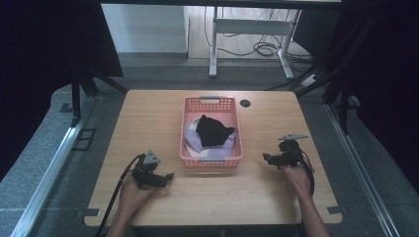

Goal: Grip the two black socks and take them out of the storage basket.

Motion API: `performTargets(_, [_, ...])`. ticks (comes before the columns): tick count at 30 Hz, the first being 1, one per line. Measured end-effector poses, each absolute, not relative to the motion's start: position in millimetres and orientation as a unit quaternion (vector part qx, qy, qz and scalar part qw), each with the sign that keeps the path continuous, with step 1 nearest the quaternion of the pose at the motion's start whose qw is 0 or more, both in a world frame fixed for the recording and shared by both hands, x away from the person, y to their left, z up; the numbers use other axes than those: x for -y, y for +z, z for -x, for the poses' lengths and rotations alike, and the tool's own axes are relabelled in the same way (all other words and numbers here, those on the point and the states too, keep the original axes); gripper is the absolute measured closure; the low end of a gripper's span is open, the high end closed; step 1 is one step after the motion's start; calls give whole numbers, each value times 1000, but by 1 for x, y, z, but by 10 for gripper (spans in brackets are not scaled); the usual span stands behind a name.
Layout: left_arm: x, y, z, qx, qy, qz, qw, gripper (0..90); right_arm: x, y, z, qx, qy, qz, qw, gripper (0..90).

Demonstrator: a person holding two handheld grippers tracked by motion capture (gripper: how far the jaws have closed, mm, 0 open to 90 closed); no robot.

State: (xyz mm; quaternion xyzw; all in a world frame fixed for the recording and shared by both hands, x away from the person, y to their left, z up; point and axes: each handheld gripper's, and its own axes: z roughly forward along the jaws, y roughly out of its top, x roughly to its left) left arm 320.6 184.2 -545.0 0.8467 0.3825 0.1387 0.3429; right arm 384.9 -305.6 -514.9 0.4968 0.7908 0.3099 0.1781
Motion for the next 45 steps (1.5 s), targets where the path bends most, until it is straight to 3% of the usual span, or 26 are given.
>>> performTargets(23, [-184, -545, -321, -383, 139, -846, 344, 127, 300, -514, -384, -794, 311, -490, 181, 133])
performTargets(45, [-184, -545, -321, -382, 139, -847, 342, 127, 280, -486, -389, -805, 327, -461, 183, 132])
